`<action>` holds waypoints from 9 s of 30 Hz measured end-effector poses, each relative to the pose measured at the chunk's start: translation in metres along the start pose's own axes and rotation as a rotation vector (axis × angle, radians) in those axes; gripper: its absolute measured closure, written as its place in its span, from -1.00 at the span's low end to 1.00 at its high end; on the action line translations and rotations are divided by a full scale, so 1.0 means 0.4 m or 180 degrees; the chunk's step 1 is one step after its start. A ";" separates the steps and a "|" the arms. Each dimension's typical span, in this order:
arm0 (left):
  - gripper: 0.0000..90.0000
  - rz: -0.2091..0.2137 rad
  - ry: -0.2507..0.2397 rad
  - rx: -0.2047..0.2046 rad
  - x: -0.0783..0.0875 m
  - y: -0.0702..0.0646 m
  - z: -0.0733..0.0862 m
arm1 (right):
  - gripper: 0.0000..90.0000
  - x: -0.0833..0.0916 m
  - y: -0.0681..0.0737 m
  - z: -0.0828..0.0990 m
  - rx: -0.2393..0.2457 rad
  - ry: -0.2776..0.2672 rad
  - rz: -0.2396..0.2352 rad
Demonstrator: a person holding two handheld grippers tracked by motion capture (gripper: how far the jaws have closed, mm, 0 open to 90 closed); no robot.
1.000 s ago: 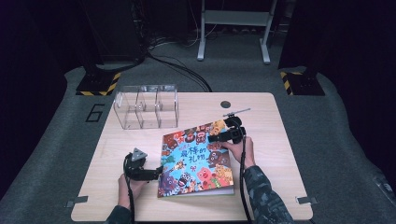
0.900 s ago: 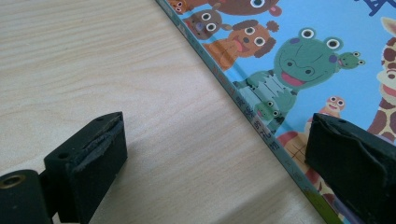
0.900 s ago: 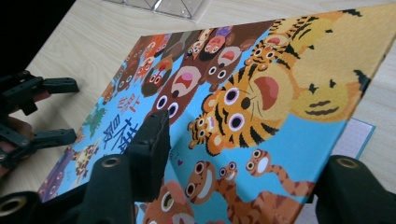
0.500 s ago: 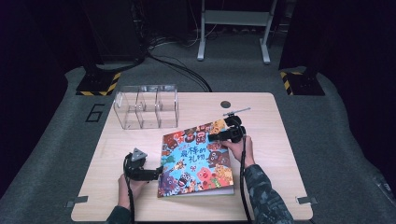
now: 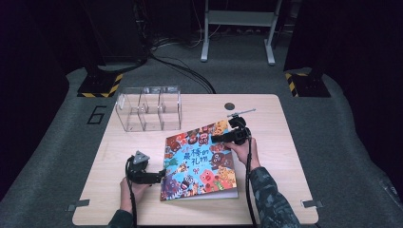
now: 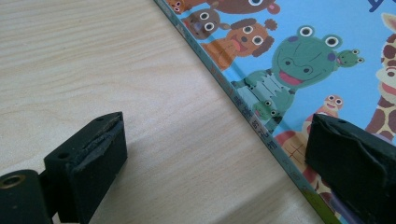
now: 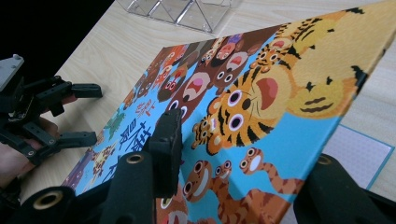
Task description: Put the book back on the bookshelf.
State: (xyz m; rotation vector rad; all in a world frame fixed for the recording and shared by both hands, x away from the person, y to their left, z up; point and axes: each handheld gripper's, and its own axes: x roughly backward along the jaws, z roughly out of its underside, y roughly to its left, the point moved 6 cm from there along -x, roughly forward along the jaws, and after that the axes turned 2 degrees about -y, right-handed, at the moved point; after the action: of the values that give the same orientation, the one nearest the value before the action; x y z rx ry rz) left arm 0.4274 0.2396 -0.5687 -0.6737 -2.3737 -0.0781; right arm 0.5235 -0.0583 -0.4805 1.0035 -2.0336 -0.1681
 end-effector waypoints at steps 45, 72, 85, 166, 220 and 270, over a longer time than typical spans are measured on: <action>-1.00 0.0499 0.0184 0.0269 0.001 -0.025 -0.033 | 0.23 0.041 0.034 0.030 0.0619 -0.0537 0.0033; -1.00 0.0745 0.0195 0.0145 -0.018 -0.080 -0.082 | 0.23 0.076 0.064 0.048 0.0908 -0.0908 0.0016; -1.00 0.0816 0.0196 0.0127 -0.020 -0.091 -0.094 | 0.23 0.083 0.073 0.048 0.1004 -0.0966 0.0008; -0.62 0.0814 -0.0104 -0.0378 0.033 -0.087 -0.117 | 0.16 0.100 0.075 0.043 0.0549 -0.0680 0.0032; -0.20 0.0528 -0.0307 -0.0795 0.089 -0.089 -0.148 | -0.11 0.109 0.073 0.039 0.0584 -0.0559 0.0269; 0.10 0.0158 -0.0716 -0.1222 0.145 -0.095 -0.187 | -0.14 0.154 0.115 0.003 0.1035 -0.0719 0.0508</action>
State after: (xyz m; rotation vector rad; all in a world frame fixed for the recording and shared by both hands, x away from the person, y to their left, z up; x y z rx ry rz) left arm 0.4148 0.2161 -0.4703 -0.9639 -2.5815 -0.4685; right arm 0.4754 -0.0711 -0.4220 1.0489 -2.3902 0.1458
